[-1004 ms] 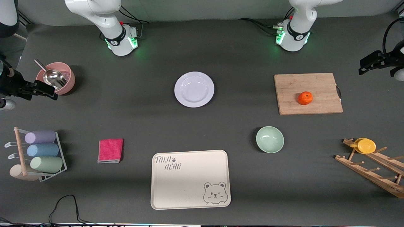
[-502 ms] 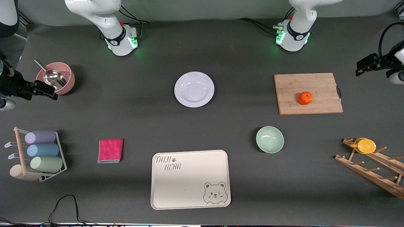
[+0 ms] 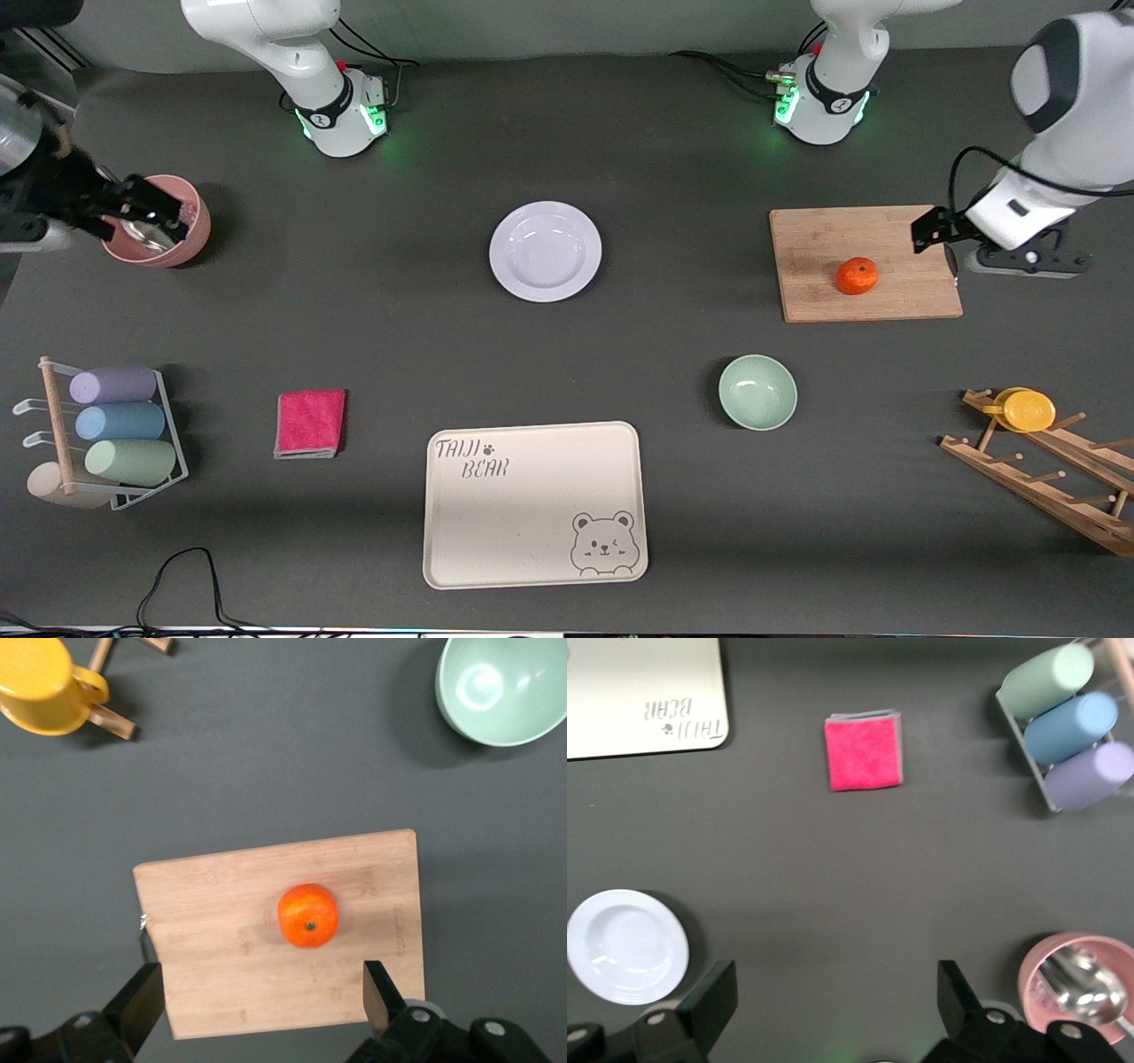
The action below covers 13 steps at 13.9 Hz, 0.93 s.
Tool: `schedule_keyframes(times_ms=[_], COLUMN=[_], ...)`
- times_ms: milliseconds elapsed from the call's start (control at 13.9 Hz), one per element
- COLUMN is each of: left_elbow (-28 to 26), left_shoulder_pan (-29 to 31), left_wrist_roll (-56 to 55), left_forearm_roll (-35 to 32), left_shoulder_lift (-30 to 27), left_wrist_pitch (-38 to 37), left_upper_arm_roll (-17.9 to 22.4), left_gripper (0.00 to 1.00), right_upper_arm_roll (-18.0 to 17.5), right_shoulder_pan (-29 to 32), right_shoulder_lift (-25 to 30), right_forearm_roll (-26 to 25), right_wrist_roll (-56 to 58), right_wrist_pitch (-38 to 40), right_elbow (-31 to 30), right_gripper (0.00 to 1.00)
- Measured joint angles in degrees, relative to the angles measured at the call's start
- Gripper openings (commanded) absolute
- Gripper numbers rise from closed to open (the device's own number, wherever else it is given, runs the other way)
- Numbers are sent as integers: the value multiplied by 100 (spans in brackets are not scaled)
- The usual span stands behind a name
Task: Place orange and plate with both arms
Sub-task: 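Lower the left gripper onto the orange on the cutting board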
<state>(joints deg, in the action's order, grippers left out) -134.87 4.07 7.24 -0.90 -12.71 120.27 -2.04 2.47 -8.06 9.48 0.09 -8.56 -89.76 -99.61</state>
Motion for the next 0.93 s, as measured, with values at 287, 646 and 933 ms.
schedule_keyframes(times_ms=[287, 646, 933], left_elbow=[-1060, -1460, -1604], left_shoulder_pan=[0, 0, 0], left_wrist_roll=[-16, -205, -240], left_forearm_roll=[103, 148, 150], left_shoulder_lift=[190, 893, 1198], left_wrist_pitch=[1563, 2630, 2812], left_upper_arm_roll=[-1, -6, -6], left_gripper=[100, 100, 100], right_upper_arm_roll=[-26, -34, -29], right_shoulder_pan=[-922, -1349, -1441], right_shoulder_lift=[687, 1632, 2160], right_forearm_roll=[0, 0, 13], right_wrist_roll=[-1034, -1438, -1438], right_wrist_pitch=[-147, -478, -495], right_elbow=[-798, -2075, -2699], right_gripper=[100, 100, 100])
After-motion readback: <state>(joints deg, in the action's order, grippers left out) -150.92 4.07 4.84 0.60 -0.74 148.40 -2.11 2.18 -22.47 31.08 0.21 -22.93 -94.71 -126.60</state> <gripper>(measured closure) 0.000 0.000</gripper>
